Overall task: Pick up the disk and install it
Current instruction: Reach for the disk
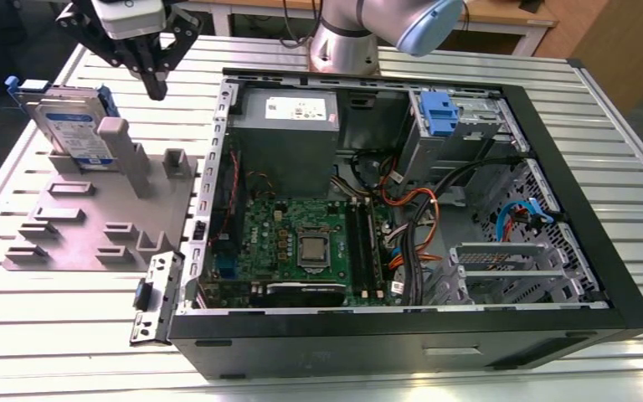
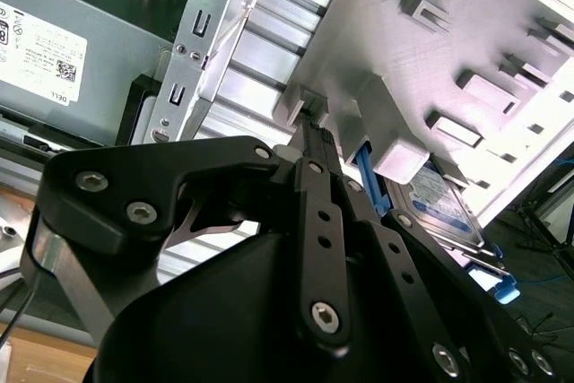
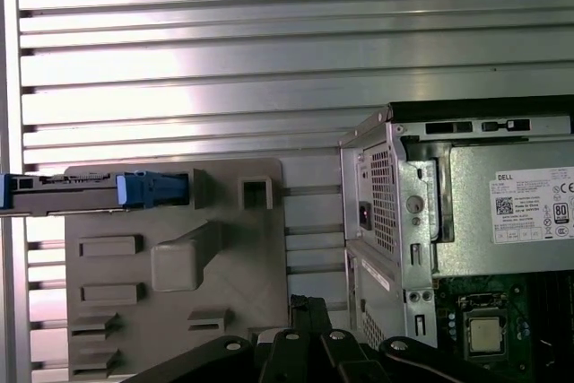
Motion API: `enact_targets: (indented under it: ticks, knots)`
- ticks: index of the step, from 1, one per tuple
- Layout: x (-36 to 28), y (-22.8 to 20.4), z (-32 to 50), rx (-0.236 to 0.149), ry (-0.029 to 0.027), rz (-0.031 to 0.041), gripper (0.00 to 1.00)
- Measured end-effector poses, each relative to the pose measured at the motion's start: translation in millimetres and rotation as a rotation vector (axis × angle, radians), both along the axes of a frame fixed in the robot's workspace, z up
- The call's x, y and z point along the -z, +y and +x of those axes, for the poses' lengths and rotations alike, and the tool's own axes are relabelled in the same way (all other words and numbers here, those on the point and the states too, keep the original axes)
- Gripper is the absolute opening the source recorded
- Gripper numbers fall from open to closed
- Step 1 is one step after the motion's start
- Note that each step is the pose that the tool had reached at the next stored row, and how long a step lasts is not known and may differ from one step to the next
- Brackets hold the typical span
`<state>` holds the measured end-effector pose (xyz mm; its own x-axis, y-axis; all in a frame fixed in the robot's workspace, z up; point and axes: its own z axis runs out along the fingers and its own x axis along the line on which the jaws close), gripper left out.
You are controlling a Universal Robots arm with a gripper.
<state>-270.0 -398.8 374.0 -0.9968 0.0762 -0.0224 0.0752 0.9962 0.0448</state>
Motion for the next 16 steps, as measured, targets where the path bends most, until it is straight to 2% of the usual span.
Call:
enact_targets:
  ticks: [16]
  knots:
    - [0.3, 0.0, -2.2, 0.0, 0.0, 0.0, 0.11]
